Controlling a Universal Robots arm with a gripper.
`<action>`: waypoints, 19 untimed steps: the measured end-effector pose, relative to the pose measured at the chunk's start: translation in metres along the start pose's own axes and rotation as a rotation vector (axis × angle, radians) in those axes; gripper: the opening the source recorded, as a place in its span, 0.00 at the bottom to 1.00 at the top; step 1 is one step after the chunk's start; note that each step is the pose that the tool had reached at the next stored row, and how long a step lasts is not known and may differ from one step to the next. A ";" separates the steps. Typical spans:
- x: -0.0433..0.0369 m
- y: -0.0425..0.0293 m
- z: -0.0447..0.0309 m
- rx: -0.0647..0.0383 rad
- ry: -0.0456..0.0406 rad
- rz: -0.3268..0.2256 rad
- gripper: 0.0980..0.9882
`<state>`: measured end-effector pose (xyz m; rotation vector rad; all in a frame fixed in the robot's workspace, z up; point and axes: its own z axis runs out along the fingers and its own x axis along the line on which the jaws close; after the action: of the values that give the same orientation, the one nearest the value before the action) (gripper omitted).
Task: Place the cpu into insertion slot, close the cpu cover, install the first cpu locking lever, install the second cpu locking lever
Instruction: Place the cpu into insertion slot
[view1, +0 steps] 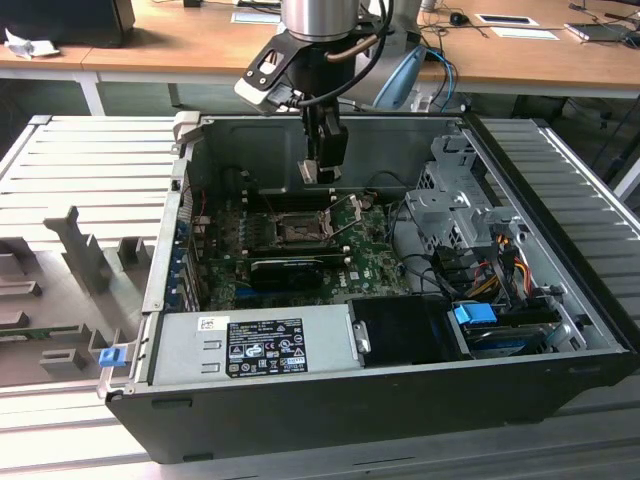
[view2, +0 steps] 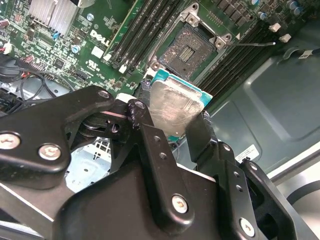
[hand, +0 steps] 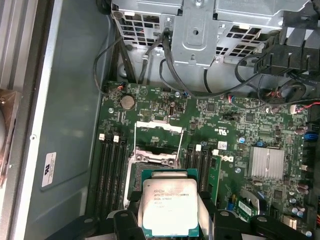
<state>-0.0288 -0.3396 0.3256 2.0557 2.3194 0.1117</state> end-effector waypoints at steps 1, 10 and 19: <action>0.0000 0.0000 0.0003 0.000 0.0000 0.000 0.48; 0.0000 -0.0012 0.0064 0.000 0.0001 0.000 0.48; 0.0000 -0.0018 0.0092 -0.001 -0.0048 0.059 0.48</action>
<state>-0.0299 -0.3396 0.3163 2.1216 2.2563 0.1098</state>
